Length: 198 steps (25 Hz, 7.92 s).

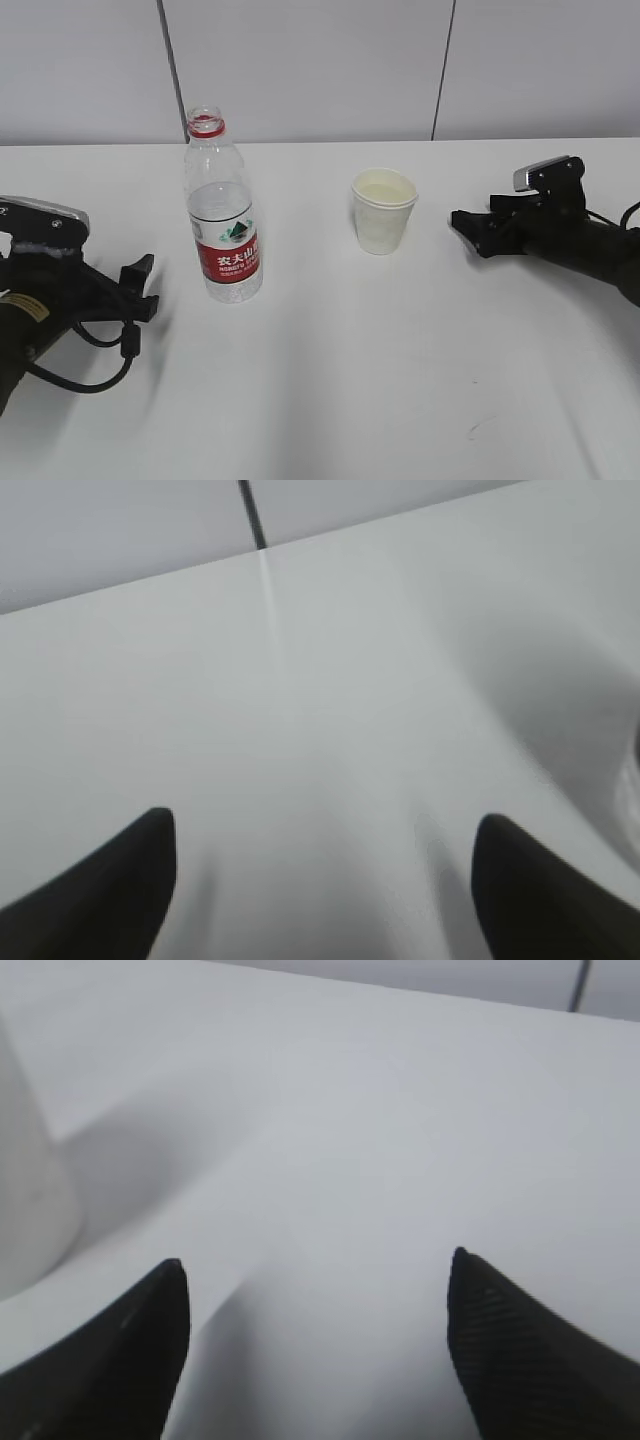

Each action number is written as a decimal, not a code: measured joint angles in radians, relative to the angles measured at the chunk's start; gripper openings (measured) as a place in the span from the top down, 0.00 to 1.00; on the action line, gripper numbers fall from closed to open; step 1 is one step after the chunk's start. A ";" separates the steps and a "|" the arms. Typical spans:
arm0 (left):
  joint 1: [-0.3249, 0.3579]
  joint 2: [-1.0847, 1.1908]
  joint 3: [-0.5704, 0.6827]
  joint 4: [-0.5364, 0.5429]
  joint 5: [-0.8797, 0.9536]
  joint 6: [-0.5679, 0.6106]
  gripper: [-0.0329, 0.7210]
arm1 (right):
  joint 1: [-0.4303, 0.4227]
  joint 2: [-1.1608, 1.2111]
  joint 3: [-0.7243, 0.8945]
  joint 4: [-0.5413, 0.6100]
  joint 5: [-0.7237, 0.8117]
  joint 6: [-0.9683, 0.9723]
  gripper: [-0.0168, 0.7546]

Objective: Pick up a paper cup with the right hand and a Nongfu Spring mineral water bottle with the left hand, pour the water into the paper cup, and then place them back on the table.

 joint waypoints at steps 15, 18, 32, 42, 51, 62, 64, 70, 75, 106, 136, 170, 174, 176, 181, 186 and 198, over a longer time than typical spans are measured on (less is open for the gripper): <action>0.030 0.000 -0.062 -0.176 -0.002 0.164 0.23 | 0.000 -0.020 -0.009 0.281 0.141 -0.135 0.21; 0.043 -0.028 -0.091 -0.180 0.053 0.164 0.26 | 0.000 -0.065 -0.014 0.281 0.220 -0.135 0.21; 0.133 -0.221 -0.300 -0.239 0.681 0.278 0.29 | 0.000 -0.264 -0.059 0.281 0.686 0.063 0.21; 0.233 -0.221 -0.515 -0.172 1.231 0.335 0.30 | 0.000 -0.279 -0.182 0.312 1.119 0.129 0.21; 0.279 -0.221 -0.686 0.069 1.610 0.202 0.30 | 0.000 -0.279 -0.315 0.650 1.416 -0.151 0.21; 0.281 -0.221 -0.847 0.296 1.999 -0.118 0.30 | 0.000 -0.279 -0.519 0.855 1.760 -0.357 0.21; 0.281 -0.221 -0.872 0.282 2.055 -0.126 0.30 | 0.000 -0.279 -0.553 0.859 1.820 -0.361 0.21; 0.291 -0.220 -0.945 0.181 2.147 -0.138 0.30 | 0.000 -0.279 -0.625 0.861 1.969 -0.388 0.21; 0.355 -0.208 -0.990 0.111 2.219 -0.140 0.30 | 0.000 -0.279 -0.668 0.871 2.066 -0.421 0.21; 0.375 -0.231 -0.997 0.169 2.327 -0.133 0.30 | 0.229 -0.330 -0.752 0.861 2.149 -0.452 0.22; 0.375 -0.772 -0.609 0.063 2.269 -0.059 0.30 | 0.229 -1.023 -0.057 0.813 2.040 -0.424 0.22; 0.375 -1.430 -0.133 0.040 2.256 -0.054 0.30 | 0.229 -1.641 0.568 0.813 1.912 -0.406 0.22; 0.375 -1.463 -0.127 0.033 2.265 -0.054 0.30 | 0.229 -1.713 0.599 0.813 1.922 -0.397 0.22; 0.375 -1.477 -0.106 0.023 2.267 -0.054 0.30 | 0.229 -1.745 0.605 0.813 1.931 -0.395 0.22; 0.375 -1.521 -0.068 0.012 2.255 -0.054 0.30 | 0.229 -1.821 0.609 0.813 1.962 -0.389 0.22; 0.375 -1.596 -0.061 0.009 2.235 -0.054 0.31 | 0.229 -1.884 0.631 0.775 2.029 -0.377 0.22; 0.375 -1.799 -0.061 0.009 2.229 -0.054 0.32 | 0.229 -2.107 0.635 0.753 2.050 -0.344 0.22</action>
